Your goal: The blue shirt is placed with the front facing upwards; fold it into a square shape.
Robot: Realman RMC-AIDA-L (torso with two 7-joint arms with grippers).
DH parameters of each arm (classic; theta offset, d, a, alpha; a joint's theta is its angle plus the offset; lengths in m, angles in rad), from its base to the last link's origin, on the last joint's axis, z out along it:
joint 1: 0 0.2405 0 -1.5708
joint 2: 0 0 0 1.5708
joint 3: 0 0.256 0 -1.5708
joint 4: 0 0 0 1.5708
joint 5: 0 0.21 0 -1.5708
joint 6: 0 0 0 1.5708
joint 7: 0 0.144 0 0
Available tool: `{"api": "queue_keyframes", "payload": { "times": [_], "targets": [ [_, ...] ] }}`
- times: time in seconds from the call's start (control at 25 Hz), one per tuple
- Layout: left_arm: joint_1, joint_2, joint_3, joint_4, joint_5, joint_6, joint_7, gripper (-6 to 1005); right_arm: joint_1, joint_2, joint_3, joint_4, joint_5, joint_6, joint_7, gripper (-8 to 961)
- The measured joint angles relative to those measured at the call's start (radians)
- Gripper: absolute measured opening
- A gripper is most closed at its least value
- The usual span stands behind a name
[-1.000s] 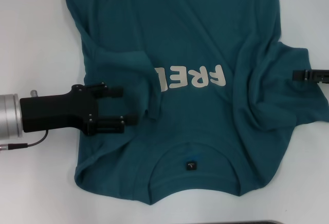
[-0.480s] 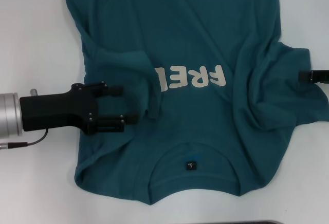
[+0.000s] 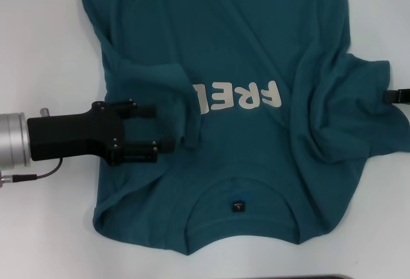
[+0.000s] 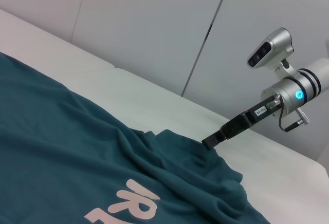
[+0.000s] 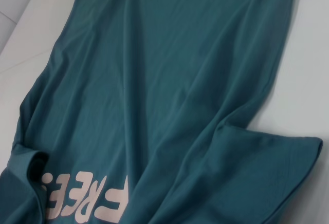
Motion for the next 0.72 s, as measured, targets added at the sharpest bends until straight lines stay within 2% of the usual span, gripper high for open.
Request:
{"api": "queue_keyframes", "payload": {
  "times": [0.2, 0.48, 0.72],
  "targets": [
    [-0.002, 0.0, 0.0, 0.001, 0.001, -0.001, 0.0, 874, -0.004, 0.0, 0.005, 0.0, 0.0, -0.001, -0.005, 14],
    [-0.003, -0.002, 0.0, 0.001, 0.001, -0.002, 0.0, 874, -0.023, -0.001, 0.076, -0.012, 0.01, -0.012, -0.035, -1],
    [-0.002, -0.007, 0.0, 0.001, 0.002, -0.002, 0.0, 874, -0.054, -0.012, 0.136, -0.013, 0.012, -0.021, -0.055, -1]
  ]
}}
